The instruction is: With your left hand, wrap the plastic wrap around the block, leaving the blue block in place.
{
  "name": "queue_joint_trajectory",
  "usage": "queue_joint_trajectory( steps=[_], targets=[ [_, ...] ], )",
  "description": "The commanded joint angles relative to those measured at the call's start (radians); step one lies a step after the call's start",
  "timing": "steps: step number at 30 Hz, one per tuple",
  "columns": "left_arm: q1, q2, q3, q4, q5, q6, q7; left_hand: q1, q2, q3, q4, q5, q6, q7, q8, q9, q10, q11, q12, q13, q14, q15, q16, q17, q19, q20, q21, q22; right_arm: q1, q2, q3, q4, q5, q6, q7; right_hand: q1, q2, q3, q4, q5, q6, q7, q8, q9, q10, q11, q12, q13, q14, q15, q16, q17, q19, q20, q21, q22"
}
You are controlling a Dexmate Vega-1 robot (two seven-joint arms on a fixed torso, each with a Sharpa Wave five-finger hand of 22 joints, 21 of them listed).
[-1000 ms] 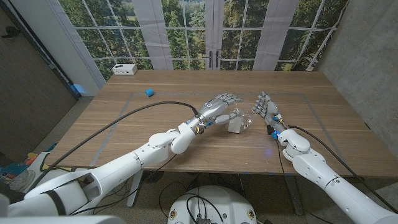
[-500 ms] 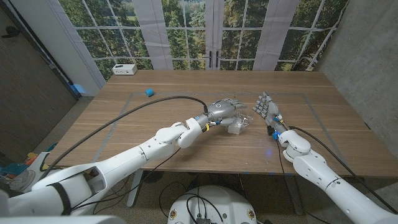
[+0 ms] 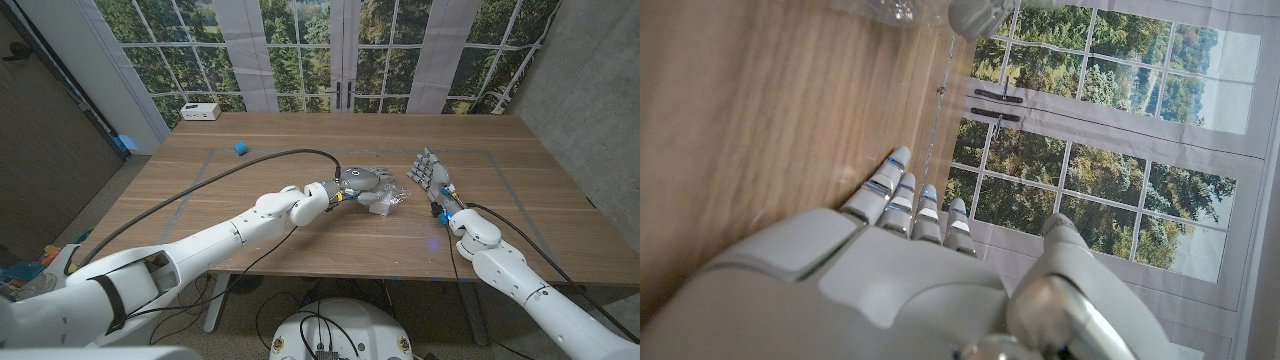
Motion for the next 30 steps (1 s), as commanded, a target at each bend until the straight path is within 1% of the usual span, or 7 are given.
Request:
queue_joint_trajectory(
  steps=[1, 4, 5, 6, 12, 26, 30],
  targets=[
    [-0.063, -0.002, 0.068, 0.001, 0.052, -0.011, -0.180, -0.077, -0.002, -0.015, -0.007, 0.012, -0.065, -0.017, -0.010, -0.001, -0.054, -0.007, -0.007, -0.001, -0.072, -0.002, -0.003, -0.001, -0.057, 0.003, -0.020, 0.001, 0.014, 0.008, -0.002, 0.024, 0.007, 0.000, 0.013, 0.002, -0.002, 0.001, 0.003, 0.002, 0.002, 0.004, 0.000, 0.001, 0.002, 0.006, 0.000, 0.004, 0.009, 0.002, -0.001, 0.001, -0.001, 0.003, -0.002, 0.002],
    [-0.066, -0.003, 0.079, -0.008, 0.080, 0.003, -0.198, -0.122, 0.008, -0.001, -0.007, 0.021, -0.138, -0.011, -0.013, -0.002, -0.116, -0.001, -0.011, -0.002, -0.127, 0.008, -0.002, -0.002, -0.108, -0.001, -0.035, 0.001, 0.014, 0.008, -0.001, 0.026, 0.007, 0.000, 0.012, 0.002, -0.002, 0.001, 0.004, 0.002, 0.003, 0.004, 0.000, 0.001, 0.002, 0.006, 0.000, 0.004, 0.010, 0.001, 0.000, 0.002, -0.001, 0.003, -0.002, 0.002],
    [-0.072, -0.006, 0.082, -0.006, 0.081, 0.000, -0.212, -0.137, 0.010, 0.008, -0.006, 0.025, -0.162, -0.017, -0.011, -0.003, -0.139, -0.005, -0.012, -0.002, -0.148, 0.006, -0.002, -0.002, -0.122, -0.005, -0.037, 0.001, 0.014, 0.010, 0.000, 0.028, 0.009, 0.004, 0.014, 0.002, -0.002, 0.001, 0.004, 0.002, 0.003, 0.004, 0.000, 0.001, 0.003, 0.006, 0.000, 0.004, 0.010, 0.002, 0.000, 0.002, 0.000, 0.004, -0.002, 0.002],
    [-0.069, -0.004, 0.086, -0.016, 0.101, 0.015, -0.212, -0.169, 0.009, 0.025, -0.006, 0.032, -0.242, -0.031, -0.013, -0.004, -0.199, -0.015, -0.014, -0.003, -0.194, 0.009, 0.000, -0.002, -0.160, -0.004, -0.041, 0.003, 0.013, 0.010, 0.000, 0.027, 0.006, 0.006, 0.011, 0.001, -0.002, 0.001, 0.004, 0.002, 0.002, 0.004, 0.000, 0.001, 0.003, 0.007, 0.000, 0.004, 0.010, 0.002, 0.000, 0.002, -0.001, 0.003, -0.002, 0.002],
    [-0.074, -0.004, 0.087, -0.019, 0.093, 0.002, -0.246, -0.233, 0.011, 0.044, 0.000, 0.039, -0.348, -0.012, -0.012, -0.003, -0.308, -0.010, -0.014, -0.002, -0.298, 0.018, -0.002, 0.001, -0.251, -0.014, -0.049, 0.006, 0.010, 0.007, 0.004, 0.024, 0.006, 0.012, 0.012, 0.001, -0.001, 0.001, 0.005, 0.002, 0.003, 0.005, 0.000, 0.001, 0.005, 0.007, 0.001, 0.004, 0.011, 0.002, 0.000, 0.002, 0.000, 0.003, -0.002, 0.002],
    [-0.046, 0.018, 0.069, -0.068, 0.115, 0.034, -0.251, -0.272, 0.005, 0.043, 0.003, 0.040, -0.383, -0.019, -0.007, -0.002, -0.332, -0.008, -0.006, -0.001, -0.323, 0.018, 0.005, 0.002, -0.280, -0.019, -0.044, 0.008, 0.010, 0.003, 0.003, 0.022, 0.003, 0.017, 0.022, 0.000, 0.000, 0.001, 0.006, 0.002, 0.004, 0.005, 0.000, 0.001, 0.006, 0.008, 0.001, 0.004, 0.010, 0.001, 0.000, 0.002, 0.000, 0.004, -0.002, 0.002],
    [-0.013, 0.034, 0.039, -0.100, 0.115, 0.063, -0.198, -0.295, -0.010, 0.032, 0.001, 0.038, -0.394, -0.032, -0.005, -0.002, -0.340, -0.011, -0.003, -0.001, -0.322, 0.020, 0.010, 0.003, -0.282, -0.021, -0.039, 0.008, 0.009, 0.001, 0.003, 0.019, 0.004, 0.015, 0.022, 0.000, 0.000, 0.001, 0.006, 0.003, 0.004, 0.005, 0.000, 0.001, 0.007, 0.008, 0.001, 0.004, 0.012, 0.003, 0.000, 0.003, 0.001, 0.004, -0.002, 0.002]
  ],
)
